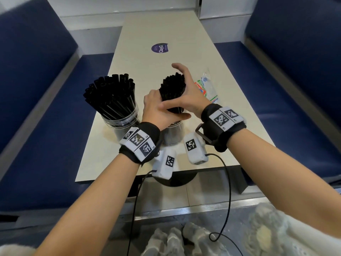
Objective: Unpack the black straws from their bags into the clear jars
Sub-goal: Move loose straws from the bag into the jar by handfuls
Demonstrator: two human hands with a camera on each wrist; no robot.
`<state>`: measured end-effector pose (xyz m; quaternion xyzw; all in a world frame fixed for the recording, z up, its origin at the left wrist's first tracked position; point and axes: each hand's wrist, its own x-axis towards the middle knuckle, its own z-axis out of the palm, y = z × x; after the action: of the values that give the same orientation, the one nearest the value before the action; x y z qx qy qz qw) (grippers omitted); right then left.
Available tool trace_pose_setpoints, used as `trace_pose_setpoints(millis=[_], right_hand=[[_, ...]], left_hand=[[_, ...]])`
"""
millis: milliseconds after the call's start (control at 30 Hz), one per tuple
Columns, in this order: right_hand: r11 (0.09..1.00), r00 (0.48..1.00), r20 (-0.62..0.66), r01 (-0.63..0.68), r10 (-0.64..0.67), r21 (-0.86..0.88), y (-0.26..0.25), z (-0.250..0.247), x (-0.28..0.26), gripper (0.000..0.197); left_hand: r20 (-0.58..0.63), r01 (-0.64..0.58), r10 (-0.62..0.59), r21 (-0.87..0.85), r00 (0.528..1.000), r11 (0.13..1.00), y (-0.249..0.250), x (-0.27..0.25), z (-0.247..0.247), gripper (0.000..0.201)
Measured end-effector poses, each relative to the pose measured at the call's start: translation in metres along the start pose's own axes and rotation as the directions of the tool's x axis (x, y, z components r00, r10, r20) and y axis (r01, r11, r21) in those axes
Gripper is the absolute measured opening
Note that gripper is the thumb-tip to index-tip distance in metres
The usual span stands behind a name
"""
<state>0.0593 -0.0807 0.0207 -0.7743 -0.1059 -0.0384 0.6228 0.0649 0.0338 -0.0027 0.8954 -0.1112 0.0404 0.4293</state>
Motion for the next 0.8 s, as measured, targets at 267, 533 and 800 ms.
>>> trace_pose_setpoints(millis=[267, 533, 800], right_hand=[[0.996, 0.971, -0.24, 0.025, -0.003, 0.089, 0.0, 0.015, -0.003, 0.038], [0.973, 0.947, -0.315, 0.018, 0.057, 0.231, 0.002, 0.018, -0.002, 0.036], [0.914, 0.98, -0.09, 0.13, -0.177, -0.383, -0.02, 0.002, 0.012, 0.091]], left_hand=[[0.003, 0.043, -0.043, 0.052, 0.999, 0.998, -0.004, -0.009, 0.003, 0.095], [-0.096, 0.02, -0.029, -0.088, 0.995, 0.996, -0.024, -0.029, 0.012, 0.099], [-0.036, 0.063, -0.061, 0.047, 0.997, 0.997, -0.023, -0.027, 0.011, 0.101]])
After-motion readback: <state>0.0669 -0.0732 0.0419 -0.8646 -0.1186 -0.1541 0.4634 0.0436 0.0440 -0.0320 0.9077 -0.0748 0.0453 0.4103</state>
